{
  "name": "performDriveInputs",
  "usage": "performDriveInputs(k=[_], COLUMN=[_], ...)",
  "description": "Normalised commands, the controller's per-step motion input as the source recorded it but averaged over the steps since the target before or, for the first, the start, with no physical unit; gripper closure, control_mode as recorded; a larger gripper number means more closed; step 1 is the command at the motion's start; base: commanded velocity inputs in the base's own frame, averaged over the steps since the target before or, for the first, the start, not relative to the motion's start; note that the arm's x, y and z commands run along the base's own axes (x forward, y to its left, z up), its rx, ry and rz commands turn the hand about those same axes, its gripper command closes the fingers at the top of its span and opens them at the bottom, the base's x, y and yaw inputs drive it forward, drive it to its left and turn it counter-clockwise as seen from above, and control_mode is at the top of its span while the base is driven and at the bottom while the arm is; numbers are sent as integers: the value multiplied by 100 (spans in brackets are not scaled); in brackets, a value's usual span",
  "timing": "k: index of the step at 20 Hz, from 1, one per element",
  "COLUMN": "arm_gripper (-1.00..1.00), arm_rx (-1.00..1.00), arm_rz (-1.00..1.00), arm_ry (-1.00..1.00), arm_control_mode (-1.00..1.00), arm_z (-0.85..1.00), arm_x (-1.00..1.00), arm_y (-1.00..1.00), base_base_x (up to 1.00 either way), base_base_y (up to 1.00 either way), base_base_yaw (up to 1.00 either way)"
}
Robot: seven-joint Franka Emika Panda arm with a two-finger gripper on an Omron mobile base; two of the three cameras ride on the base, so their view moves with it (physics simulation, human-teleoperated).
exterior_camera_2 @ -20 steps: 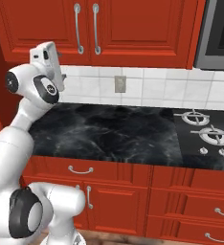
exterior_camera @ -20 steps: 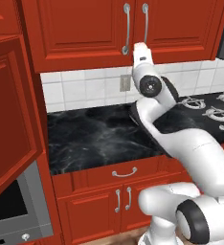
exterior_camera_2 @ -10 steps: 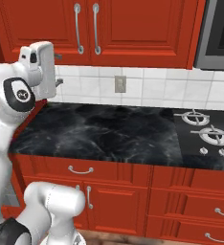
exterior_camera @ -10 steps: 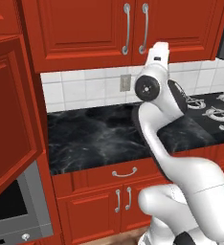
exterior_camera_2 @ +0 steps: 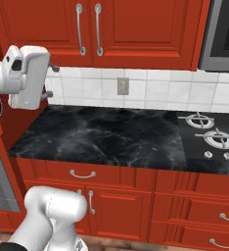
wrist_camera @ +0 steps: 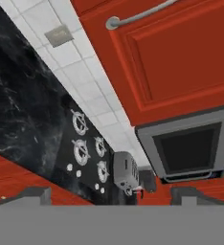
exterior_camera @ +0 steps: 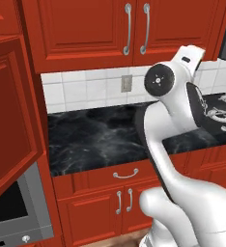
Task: Close all open cabinet doors.
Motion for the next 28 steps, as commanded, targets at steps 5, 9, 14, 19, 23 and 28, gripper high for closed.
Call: performDriveInputs(k=[5, 9, 14, 19, 23, 28], arm_gripper=[-100, -100, -100, -100, -100, -100], arm_rx=[33, 34, 30, 16, 5, 1], arm_rz=[2, 20, 28, 13, 7, 7], arm_ry=[-8, -8, -10, -1, 2, 0], arm_control_mode=[-100, -100, -100, -100, -100, -100], arm_z=[-4, -16, -12, 0, 0, 0], arm_x=[-93, -74, -65, -8, 9, 11], arm_y=[-16, -35, -30, -2, 0, 0], base_base_x=[0, 0, 0, 0, 0, 0], base_base_y=[0, 0, 0, 0, 0, 0], base_base_yaw=[0, 0, 0, 0, 0, 0])
